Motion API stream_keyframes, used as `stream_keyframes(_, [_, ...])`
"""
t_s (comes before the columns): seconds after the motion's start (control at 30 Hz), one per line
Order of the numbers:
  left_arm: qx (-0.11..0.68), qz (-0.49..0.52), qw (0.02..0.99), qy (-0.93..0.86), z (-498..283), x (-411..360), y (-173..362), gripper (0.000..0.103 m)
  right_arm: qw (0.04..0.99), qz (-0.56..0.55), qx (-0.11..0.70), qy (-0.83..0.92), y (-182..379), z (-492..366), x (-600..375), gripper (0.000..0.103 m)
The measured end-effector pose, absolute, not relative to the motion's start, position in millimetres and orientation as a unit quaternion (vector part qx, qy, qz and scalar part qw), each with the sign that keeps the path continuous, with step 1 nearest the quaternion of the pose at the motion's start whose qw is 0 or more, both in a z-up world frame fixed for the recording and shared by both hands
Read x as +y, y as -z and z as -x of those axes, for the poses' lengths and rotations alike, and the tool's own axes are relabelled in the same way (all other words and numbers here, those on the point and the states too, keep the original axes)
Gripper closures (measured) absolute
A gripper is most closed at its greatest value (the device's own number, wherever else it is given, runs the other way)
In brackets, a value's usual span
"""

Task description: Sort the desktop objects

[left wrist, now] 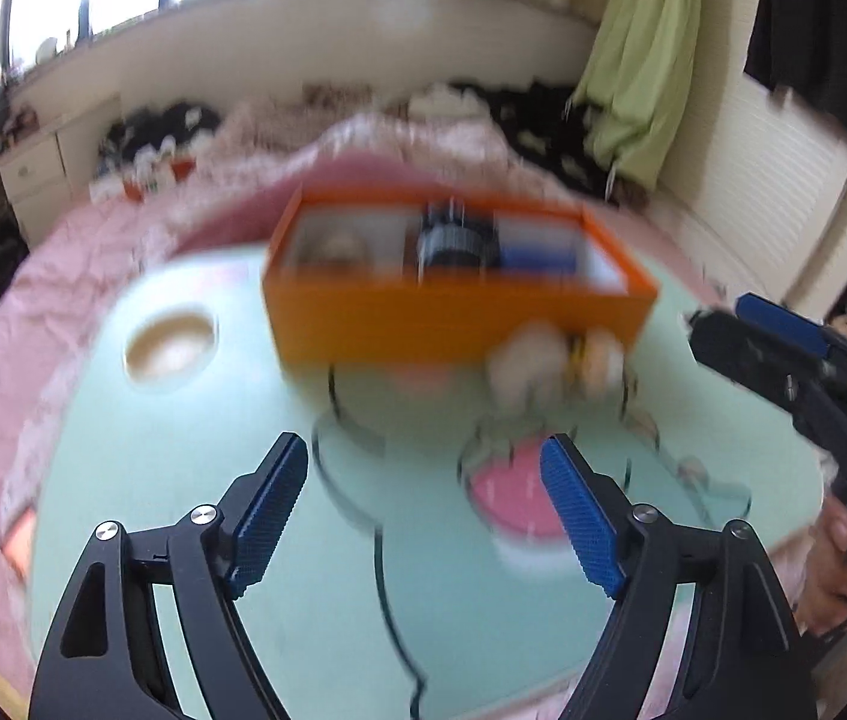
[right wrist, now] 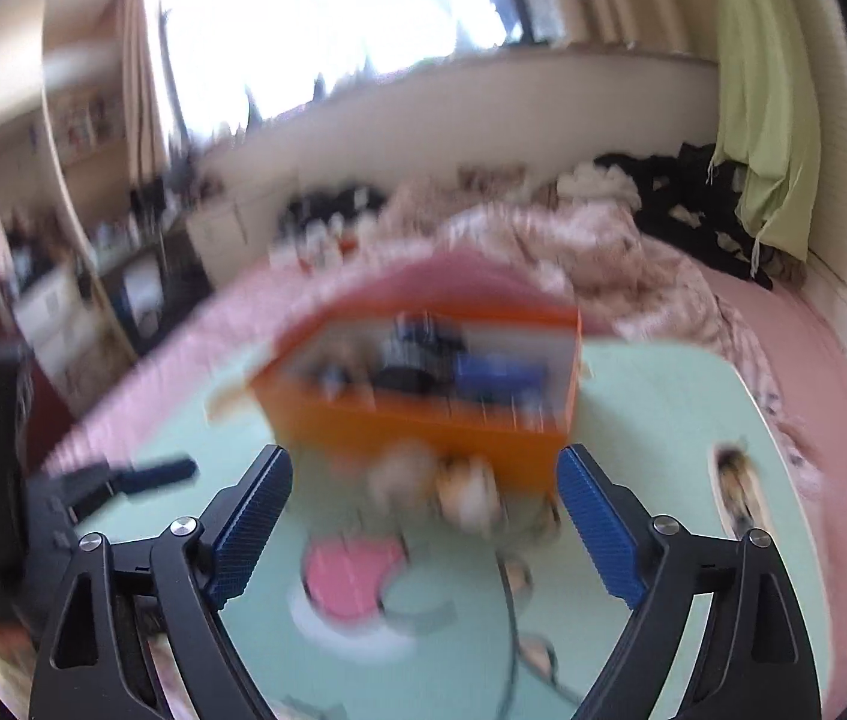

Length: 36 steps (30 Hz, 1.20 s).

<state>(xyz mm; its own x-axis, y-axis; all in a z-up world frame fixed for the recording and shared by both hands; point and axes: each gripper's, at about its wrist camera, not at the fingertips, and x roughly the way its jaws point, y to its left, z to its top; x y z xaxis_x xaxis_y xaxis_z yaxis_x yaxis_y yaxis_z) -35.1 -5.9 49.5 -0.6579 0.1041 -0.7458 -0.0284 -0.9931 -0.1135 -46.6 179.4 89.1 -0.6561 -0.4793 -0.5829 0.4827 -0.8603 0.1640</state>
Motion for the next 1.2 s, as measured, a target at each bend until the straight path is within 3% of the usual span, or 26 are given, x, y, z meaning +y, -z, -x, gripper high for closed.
stream_keyframes(0.3, [-0.008,0.427,-0.013,-0.904,19.6,10.8,-7.3,0.021,0.238,-0.425,0.053,0.872,-19.9,36.7,176.3,0.012])
stream_keyframes(0.37, [-0.001,0.412,-0.017,-0.911,15.9,13.3,-5.0,0.015,0.233,-0.448,0.057,0.861,-8.4,41.6,176.0,0.001])
stream_keyframes(0.5, [-0.015,0.408,-0.029,-0.912,15.5,5.2,-1.3,0.0,0.225,-0.443,0.067,0.865,-6.0,38.7,176.3,0.0])
stream_keyframes(1.2, [-0.017,0.4,-0.027,-0.916,18.2,0.5,0.1,0.0,0.224,-0.436,0.097,0.866,-1.0,38.4,170.7,0.0])
